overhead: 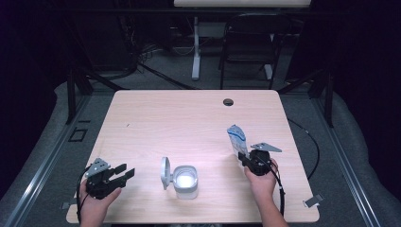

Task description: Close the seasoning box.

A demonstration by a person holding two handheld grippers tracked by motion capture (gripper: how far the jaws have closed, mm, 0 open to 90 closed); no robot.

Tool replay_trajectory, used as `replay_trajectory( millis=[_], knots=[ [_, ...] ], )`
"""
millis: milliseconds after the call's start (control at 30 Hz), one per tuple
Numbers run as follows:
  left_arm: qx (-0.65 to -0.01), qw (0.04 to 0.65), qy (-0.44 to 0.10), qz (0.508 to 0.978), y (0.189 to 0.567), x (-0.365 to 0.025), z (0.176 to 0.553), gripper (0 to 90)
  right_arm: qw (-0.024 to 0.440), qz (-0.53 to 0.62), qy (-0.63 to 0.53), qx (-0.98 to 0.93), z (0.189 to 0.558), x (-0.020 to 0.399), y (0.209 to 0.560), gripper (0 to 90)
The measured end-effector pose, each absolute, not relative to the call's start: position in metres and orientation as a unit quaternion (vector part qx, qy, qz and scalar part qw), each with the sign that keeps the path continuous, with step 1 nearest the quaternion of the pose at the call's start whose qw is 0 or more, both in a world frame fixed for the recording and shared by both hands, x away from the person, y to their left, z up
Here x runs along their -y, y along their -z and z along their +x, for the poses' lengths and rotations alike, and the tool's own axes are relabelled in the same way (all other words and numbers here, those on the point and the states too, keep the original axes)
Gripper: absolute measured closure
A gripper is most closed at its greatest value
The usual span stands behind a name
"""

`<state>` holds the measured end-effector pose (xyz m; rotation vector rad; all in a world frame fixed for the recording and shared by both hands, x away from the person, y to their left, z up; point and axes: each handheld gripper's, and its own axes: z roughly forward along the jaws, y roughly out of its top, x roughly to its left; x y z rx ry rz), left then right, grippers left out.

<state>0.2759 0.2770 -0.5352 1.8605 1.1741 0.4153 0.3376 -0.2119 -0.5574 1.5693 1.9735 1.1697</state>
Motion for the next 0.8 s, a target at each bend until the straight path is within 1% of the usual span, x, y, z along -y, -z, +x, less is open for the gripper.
replay_trajectory(
  millis=[133,367,700,800],
  knots=[
    [-0.472,0.436,-0.167,0.748,0.5354,-0.2769,0.2759,55.7,0.173,0.562,-0.414,-0.695,0.337,0.2142,0.5613,85.1],
    [-0.472,0.436,-0.167,0.748,0.5353,-0.277,0.276,55.7,0.178,0.562,-0.415,-0.693,0.3361,0.2144,0.561,82.4],
    [-0.473,0.435,-0.168,0.747,0.5352,-0.2775,0.2758,55.7,0.194,0.554,-0.404,-0.702,0.3333,0.2137,0.5592,79.2],
    [-0.474,0.435,-0.168,0.747,0.5352,-0.2775,0.2759,55.7,0.21,0.541,-0.398,-0.71,0.3314,0.213,0.5578,78.5]
  ],
)
